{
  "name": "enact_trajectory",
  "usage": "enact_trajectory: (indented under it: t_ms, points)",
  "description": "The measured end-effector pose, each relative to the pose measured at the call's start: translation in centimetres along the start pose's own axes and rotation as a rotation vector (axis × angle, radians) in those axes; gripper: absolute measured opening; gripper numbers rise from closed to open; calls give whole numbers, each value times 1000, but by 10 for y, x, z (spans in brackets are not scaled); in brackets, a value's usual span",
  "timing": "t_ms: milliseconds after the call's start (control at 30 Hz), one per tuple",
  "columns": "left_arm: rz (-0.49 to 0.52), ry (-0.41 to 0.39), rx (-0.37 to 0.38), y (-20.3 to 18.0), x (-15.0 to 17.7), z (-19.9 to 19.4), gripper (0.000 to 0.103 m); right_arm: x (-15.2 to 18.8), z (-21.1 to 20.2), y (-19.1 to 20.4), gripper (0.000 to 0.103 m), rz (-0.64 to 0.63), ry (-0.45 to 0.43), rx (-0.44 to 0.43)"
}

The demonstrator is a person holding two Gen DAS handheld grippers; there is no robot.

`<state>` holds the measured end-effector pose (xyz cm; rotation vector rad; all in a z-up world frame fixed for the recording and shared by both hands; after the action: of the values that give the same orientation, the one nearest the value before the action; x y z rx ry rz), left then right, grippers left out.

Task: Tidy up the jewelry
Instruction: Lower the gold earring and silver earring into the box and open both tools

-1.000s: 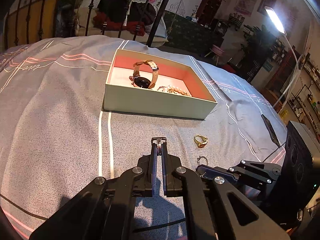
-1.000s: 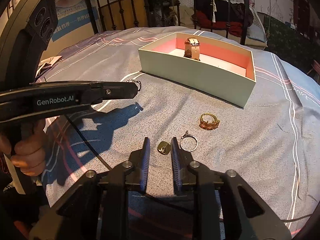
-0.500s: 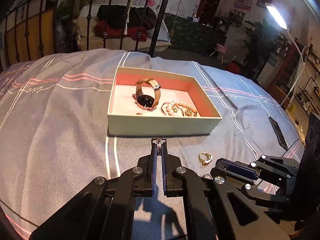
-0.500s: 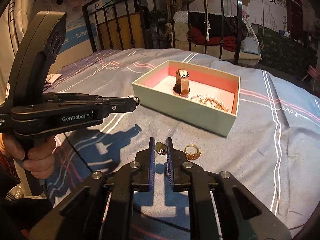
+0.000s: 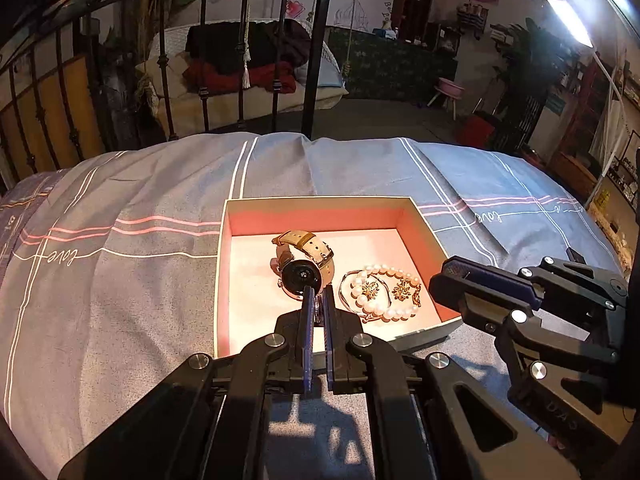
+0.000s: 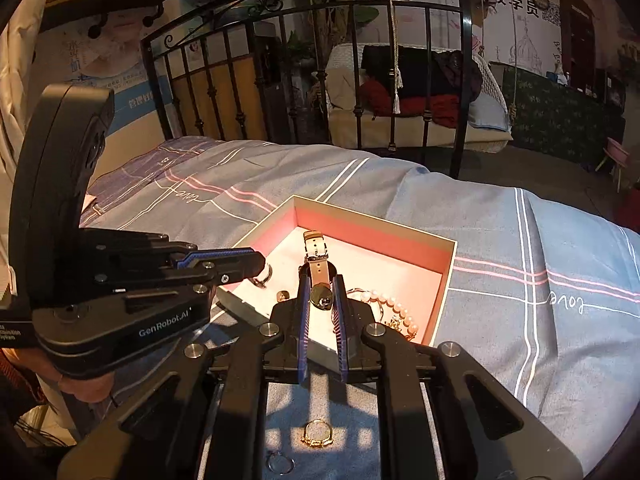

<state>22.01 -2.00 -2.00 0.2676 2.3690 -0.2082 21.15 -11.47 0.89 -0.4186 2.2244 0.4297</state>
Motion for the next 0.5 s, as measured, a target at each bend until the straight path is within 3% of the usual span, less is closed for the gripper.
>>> enact_trajectory:
  t_ms: [500]
  points:
    - [-18, 88, -19, 2, -1, 42, 4, -1, 62, -14, 12, 27, 118, 37]
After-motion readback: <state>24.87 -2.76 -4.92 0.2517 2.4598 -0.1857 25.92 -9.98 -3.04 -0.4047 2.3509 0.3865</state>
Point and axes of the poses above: each gripper's, at about its wrist camera, not at the fingertips, and z roughly the way its jaws point, y to its left, x to its underside, the point moved 2 cm from there along z, roughly the way its jaws point, and after that the axes turned 3 degrees about z, right-handed, at the moved point
